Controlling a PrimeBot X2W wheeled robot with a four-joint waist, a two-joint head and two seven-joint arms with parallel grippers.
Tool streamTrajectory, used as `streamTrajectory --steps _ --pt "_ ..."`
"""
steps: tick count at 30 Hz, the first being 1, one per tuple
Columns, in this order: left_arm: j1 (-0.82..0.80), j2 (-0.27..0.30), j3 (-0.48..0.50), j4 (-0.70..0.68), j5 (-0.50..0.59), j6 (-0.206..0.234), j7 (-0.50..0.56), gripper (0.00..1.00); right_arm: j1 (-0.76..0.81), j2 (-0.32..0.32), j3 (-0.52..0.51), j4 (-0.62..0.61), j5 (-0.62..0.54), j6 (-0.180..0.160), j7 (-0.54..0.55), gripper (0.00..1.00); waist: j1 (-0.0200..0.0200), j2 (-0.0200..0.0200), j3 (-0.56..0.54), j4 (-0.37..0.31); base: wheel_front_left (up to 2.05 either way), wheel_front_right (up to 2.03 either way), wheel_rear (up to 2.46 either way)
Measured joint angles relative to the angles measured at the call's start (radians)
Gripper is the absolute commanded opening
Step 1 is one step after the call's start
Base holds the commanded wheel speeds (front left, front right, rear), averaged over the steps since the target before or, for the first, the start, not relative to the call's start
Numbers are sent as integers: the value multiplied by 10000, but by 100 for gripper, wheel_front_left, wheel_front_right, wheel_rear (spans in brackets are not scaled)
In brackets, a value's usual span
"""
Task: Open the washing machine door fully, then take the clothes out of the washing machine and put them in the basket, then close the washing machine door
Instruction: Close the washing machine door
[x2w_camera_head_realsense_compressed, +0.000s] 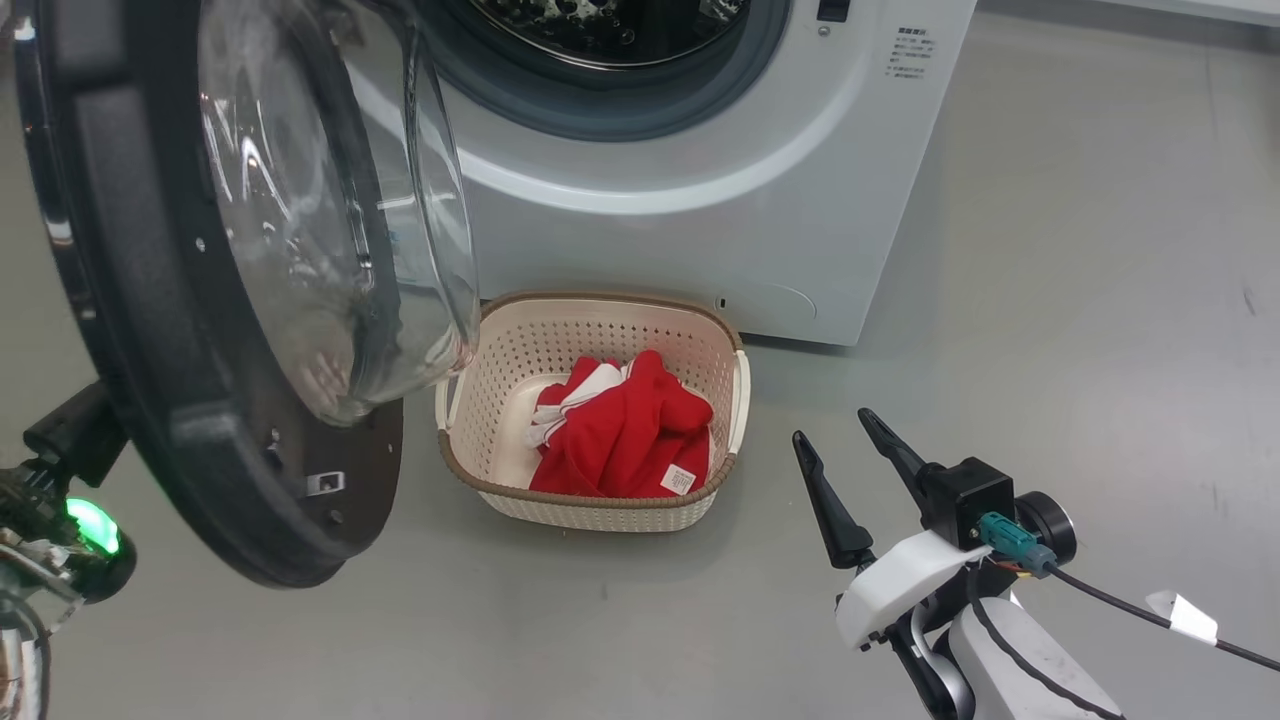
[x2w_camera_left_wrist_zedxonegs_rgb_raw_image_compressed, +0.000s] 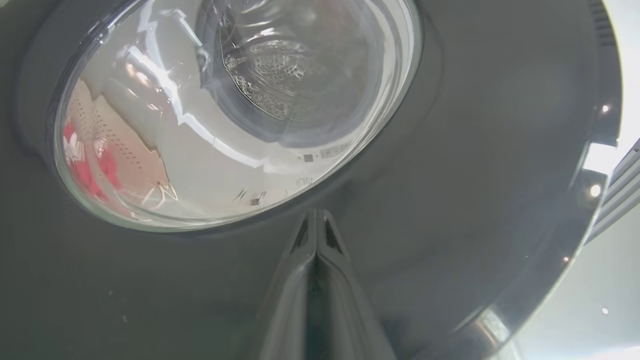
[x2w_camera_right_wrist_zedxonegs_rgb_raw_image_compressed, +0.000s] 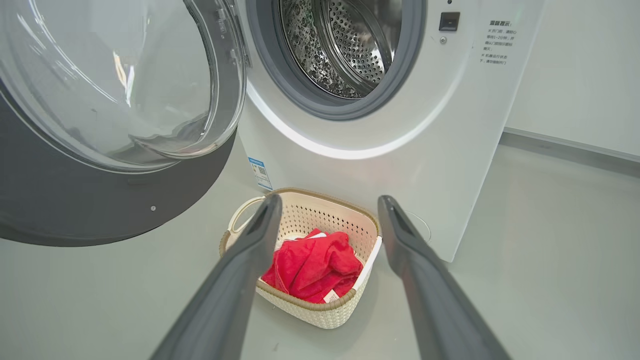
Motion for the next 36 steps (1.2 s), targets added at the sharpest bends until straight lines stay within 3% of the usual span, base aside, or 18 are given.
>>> streamTrajectory --steps 13,21,36 --pt "-25 -1335 -128 -871 -566 -96 142 0 -6 12 27 0 42 -33 2 100 0 0 167 -1124 0 0 0" --pt "-500 -2002 -198 -1244 -533 -125 -305 0 -4 23 -176 -29 92 -282 0 100 0 0 306 -2117 0 0 0" --pt "-1681 -2069 232 -1154 535 -127 -2065 0 -9 50 -240 -512 441 -516 0 100 0 0 864 -3954 0 0 0"
